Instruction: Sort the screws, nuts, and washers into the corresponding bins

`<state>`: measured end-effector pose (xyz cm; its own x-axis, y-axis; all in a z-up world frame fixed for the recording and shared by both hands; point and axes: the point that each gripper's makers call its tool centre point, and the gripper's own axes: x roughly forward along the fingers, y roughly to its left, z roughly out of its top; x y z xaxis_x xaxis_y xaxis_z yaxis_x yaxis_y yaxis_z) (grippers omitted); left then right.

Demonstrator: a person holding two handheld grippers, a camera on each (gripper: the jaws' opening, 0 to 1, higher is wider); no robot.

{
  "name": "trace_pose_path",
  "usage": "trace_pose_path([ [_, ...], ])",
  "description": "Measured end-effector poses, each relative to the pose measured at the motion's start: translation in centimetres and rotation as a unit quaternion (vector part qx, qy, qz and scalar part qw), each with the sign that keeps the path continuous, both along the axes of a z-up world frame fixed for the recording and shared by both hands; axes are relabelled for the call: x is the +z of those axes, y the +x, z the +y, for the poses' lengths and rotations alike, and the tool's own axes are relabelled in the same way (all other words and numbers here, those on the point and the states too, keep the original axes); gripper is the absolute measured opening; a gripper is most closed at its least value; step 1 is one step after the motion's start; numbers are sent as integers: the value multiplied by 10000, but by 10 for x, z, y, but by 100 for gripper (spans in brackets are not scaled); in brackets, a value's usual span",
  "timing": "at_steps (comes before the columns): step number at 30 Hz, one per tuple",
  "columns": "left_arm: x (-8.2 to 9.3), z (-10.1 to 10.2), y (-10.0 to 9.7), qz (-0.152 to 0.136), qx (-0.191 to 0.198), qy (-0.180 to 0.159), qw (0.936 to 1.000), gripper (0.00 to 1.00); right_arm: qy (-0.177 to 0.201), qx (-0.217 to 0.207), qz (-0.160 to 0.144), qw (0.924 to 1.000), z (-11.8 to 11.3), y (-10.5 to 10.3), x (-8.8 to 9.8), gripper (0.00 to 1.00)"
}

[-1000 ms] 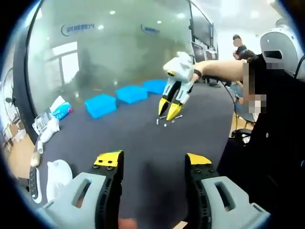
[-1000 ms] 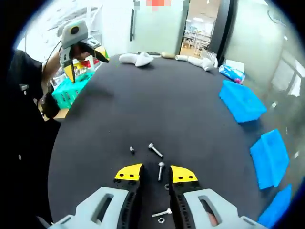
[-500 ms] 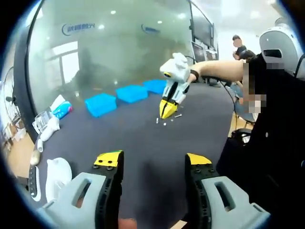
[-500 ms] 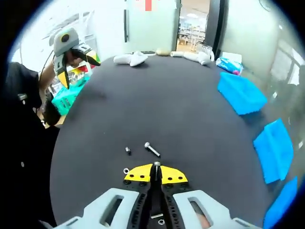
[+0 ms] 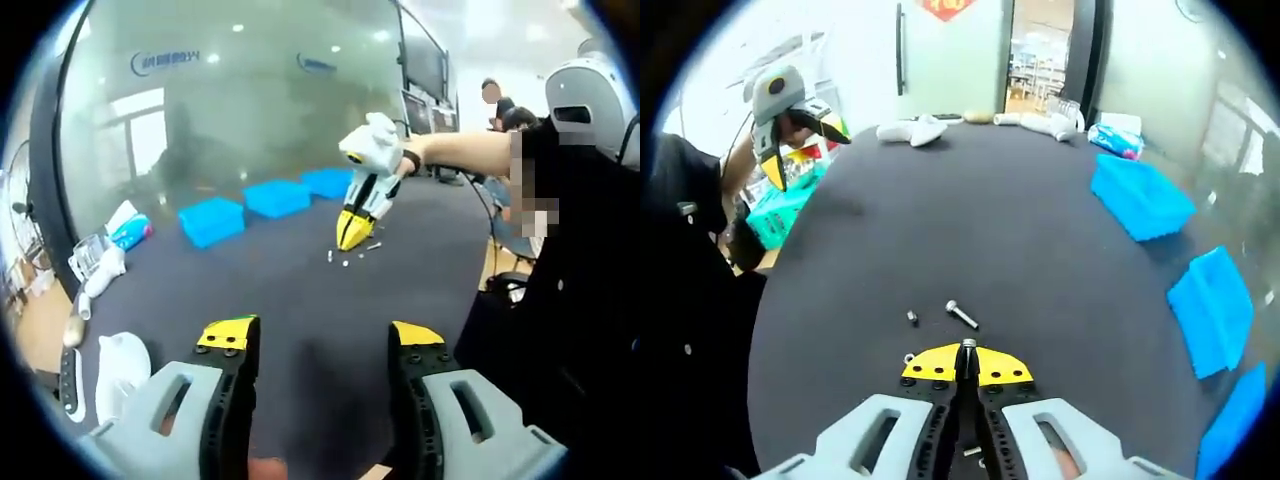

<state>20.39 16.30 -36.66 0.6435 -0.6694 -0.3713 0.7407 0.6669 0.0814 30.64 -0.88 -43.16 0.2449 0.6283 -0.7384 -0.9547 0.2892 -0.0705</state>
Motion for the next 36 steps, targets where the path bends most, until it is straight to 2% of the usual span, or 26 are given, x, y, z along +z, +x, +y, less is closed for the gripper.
trace_pose_path([
  [7, 1, 1, 2, -29, 62, -106, 9999, 49, 485, -255, -162, 9984, -8, -3, 19, 1],
  [10, 2, 2, 3, -43, 102, -176, 9998, 49, 796, -480, -267, 9953, -17, -5, 31, 1],
  [12, 4, 3, 4, -63, 155, -268, 9995, 49, 1110, -715, -344, 9907, -26, -7, 42, 1],
  [17, 3, 6, 6, -59, 221, -317, 9992, 49, 1568, -1102, -577, 9798, -48, -14, 59, 1],
  [20, 4, 6, 6, -69, 233, -347, 9991, 49, 1692, -1232, -704, 9753, -59, -21, 65, 1],
  [24, 8, 4, 9, -116, 259, -430, 9987, 49, 1813, -1463, -1033, 9670, -79, -32, 74, 1],
  [27, 11, 2, 10, -152, 296, -485, 9983, 49, 2004, -1728, -1209, 9567, -97, -37, 82, 1],
  [32, 14, -1, 13, -199, 335, -598, 9975, 49, 2322, -2268, -1511, 9337, -130, -39, 95, 1],
  [36, 15, -2, 14, -211, 364, -653, 9970, 49, 2543, -2710, -1844, 9099, -158, -43, 107, 1],
])
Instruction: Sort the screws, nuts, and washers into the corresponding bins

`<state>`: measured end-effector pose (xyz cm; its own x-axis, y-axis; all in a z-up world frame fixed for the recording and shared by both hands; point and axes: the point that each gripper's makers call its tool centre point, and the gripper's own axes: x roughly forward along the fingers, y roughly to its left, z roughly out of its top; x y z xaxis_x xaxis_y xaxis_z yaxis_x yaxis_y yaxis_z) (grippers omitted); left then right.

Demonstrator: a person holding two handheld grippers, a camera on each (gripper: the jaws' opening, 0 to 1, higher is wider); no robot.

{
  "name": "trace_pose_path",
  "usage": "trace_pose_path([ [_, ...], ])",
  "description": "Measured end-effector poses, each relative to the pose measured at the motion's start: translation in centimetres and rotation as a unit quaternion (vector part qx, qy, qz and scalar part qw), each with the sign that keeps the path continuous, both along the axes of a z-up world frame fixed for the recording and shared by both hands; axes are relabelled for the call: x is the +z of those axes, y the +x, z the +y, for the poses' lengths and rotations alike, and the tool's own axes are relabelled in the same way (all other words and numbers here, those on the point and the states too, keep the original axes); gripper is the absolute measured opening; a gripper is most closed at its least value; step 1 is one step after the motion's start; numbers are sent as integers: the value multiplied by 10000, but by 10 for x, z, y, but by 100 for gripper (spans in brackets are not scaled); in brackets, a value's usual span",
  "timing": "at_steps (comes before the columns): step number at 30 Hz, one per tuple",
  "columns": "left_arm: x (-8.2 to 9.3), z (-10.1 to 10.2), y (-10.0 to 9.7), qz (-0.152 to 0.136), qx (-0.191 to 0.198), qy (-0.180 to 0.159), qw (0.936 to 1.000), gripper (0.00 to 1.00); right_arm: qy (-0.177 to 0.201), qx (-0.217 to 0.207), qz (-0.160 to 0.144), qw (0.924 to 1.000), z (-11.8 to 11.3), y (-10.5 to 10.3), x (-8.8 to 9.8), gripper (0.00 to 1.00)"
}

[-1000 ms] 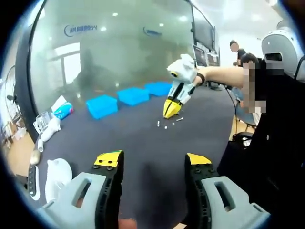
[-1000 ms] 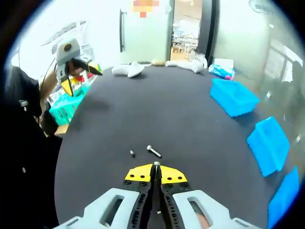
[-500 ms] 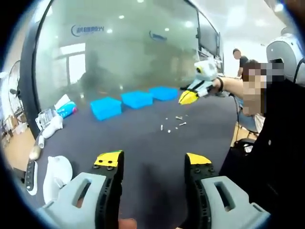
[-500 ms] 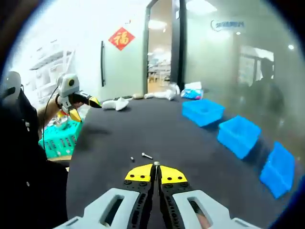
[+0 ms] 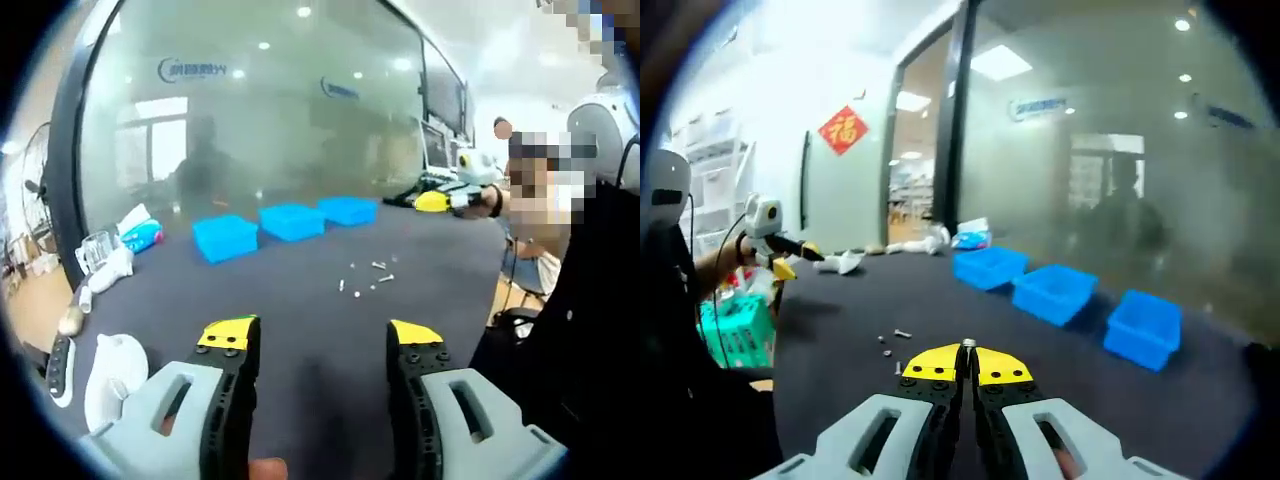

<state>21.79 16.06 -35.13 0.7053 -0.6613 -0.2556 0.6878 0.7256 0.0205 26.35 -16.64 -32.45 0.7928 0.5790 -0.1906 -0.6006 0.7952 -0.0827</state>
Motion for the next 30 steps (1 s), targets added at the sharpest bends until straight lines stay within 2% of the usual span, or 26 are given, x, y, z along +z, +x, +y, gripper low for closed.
trace_pose_path([
  [6, 1, -2, 1, -14, 21, -15, 10000, 49, 85, -389, -202, 9990, -24, -2, 3, 1],
  [13, 2, -4, 0, -42, 27, -13, 10000, 49, 94, -828, -384, 9958, -46, 16, 9, 1],
  [21, -1, -2, 0, -13, 75, -63, 10000, 49, -39, -1049, -440, 9935, -56, 46, 11, 1],
  [30, -2, 3, 2, -17, 147, -77, 9999, 49, -56, -1218, -452, 9915, -74, 95, 19, 1],
])
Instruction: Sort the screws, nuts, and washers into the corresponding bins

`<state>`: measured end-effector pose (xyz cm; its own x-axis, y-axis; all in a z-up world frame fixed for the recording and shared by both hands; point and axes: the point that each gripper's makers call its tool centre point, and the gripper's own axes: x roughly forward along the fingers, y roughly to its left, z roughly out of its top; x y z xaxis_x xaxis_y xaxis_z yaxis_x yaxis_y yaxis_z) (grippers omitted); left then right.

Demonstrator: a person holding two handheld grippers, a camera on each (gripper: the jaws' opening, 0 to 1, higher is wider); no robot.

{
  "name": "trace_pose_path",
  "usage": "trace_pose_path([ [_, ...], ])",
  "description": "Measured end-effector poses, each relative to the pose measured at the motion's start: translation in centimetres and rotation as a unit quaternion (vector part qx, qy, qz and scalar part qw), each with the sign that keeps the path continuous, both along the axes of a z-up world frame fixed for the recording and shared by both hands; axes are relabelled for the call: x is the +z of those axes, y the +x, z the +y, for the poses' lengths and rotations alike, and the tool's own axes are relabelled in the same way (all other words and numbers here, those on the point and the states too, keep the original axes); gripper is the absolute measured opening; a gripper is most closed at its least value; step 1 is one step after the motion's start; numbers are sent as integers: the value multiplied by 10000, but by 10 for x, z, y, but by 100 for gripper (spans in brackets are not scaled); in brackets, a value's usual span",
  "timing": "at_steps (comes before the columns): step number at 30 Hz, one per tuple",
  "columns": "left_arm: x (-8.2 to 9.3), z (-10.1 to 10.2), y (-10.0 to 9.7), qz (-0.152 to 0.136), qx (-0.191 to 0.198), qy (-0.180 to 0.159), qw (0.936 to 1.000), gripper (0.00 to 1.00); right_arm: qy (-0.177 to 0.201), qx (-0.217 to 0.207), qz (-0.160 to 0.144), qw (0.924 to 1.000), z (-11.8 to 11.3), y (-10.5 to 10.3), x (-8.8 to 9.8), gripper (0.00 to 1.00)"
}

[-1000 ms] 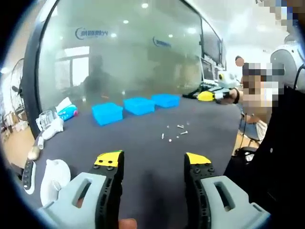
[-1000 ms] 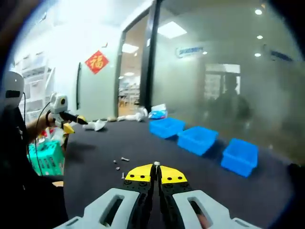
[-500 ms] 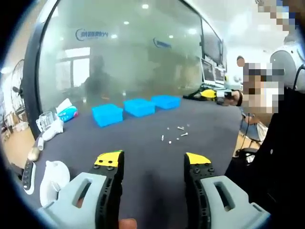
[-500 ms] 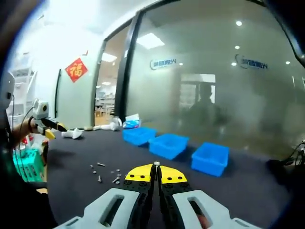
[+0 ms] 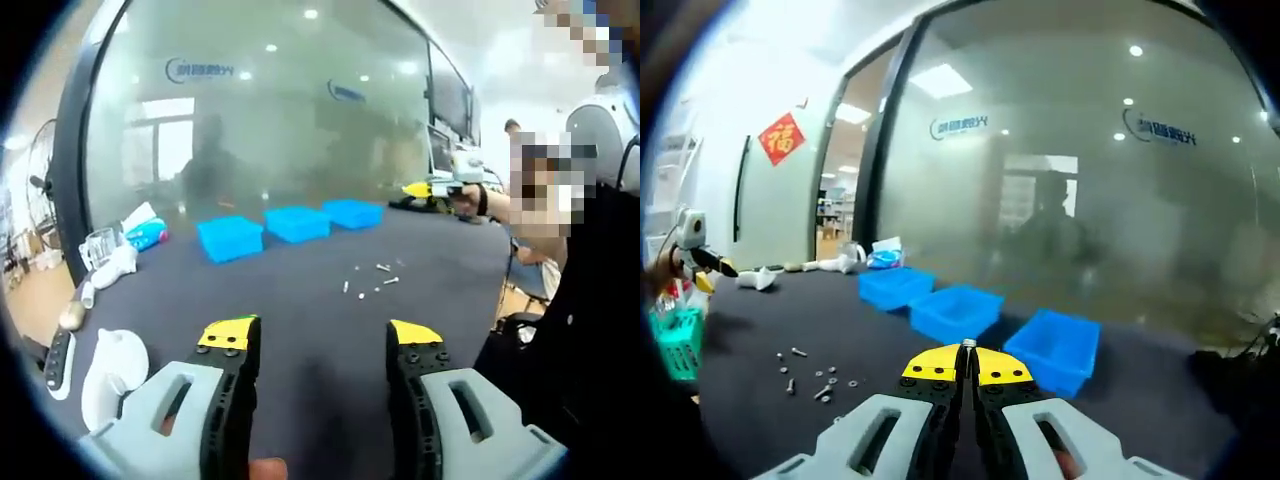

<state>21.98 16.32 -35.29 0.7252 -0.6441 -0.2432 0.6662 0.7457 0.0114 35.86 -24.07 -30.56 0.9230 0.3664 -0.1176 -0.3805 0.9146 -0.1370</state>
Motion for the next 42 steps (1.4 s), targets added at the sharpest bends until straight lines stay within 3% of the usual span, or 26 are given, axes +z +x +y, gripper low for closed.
trace_pose_path([
  [10, -2, 0, 0, 21, 12, -26, 10000, 49, 41, -205, 116, 9997, -20, 62, 4, 1],
  [22, -2, -2, 1, 32, 59, -13, 10000, 49, -229, -642, 473, 9966, -45, 131, -19, 1],
  [32, 0, -3, 1, 27, 66, 8, 10000, 49, -226, -922, 676, 9932, -54, 156, -30, 1],
  [42, 1, -1, -1, 0, 110, 19, 9999, 49, -212, -913, 751, 9928, -52, 154, -37, 1],
])
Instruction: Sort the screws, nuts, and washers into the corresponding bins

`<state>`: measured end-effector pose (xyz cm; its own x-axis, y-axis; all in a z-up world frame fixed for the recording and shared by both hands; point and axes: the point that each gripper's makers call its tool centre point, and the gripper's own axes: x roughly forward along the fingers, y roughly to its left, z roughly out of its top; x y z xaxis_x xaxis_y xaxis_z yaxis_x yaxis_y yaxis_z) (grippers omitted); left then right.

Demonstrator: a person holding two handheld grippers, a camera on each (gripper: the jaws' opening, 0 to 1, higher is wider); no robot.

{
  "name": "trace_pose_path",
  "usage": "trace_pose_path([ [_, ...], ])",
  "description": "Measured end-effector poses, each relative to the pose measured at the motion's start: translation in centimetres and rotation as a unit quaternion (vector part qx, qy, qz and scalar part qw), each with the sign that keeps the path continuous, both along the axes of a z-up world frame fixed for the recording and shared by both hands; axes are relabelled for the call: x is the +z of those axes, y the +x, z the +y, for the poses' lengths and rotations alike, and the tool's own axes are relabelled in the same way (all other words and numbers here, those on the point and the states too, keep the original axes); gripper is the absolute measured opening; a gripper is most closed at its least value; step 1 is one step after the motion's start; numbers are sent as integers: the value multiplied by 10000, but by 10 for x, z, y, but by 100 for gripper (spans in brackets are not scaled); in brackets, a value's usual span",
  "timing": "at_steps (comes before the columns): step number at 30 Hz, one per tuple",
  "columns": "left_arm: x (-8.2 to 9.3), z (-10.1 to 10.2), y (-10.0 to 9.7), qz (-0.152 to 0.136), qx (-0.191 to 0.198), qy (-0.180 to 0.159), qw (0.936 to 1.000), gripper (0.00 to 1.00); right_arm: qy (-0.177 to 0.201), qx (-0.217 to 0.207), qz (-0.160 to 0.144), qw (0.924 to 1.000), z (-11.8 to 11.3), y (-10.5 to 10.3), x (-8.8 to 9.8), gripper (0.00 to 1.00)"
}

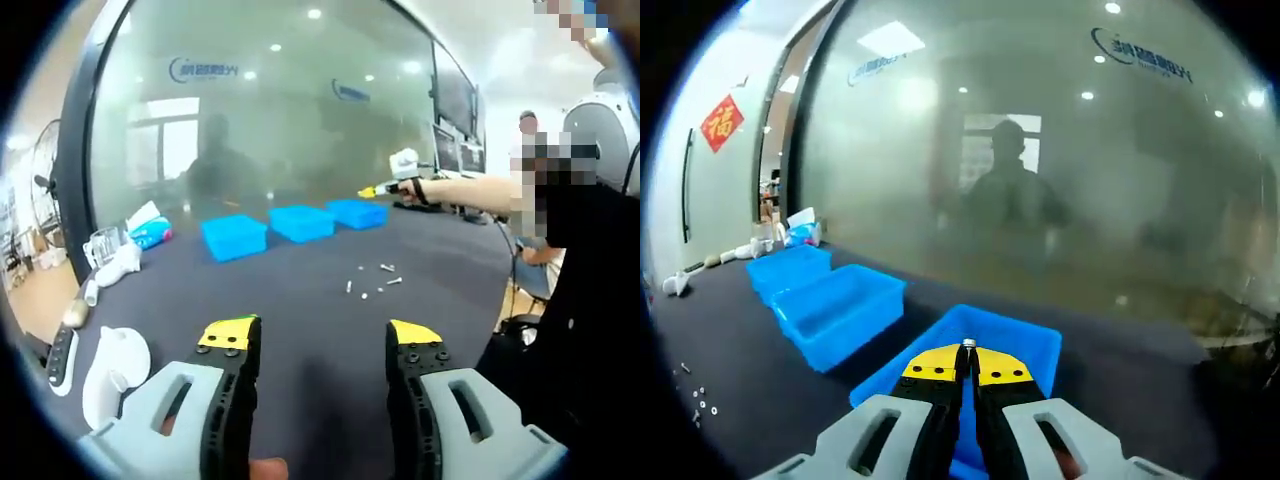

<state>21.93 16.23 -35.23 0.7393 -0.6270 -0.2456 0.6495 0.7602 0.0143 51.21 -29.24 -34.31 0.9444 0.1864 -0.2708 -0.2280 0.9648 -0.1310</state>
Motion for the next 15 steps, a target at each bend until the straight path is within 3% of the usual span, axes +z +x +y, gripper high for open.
trace_pose_path([
  [7, 1, -2, 0, -14, -25, 1, 10000, 49, -139, 43, -120, 9998, 2, -1, 4, 5],
  [11, 1, -1, -1, -18, -23, -1, 10000, 49, -134, 18, -177, 9998, 0, 0, 6, 23],
  [15, 1, 0, -1, -20, -17, -10, 10000, 49, -37, 10, -214, 9998, -2, -1, 7, 27],
])
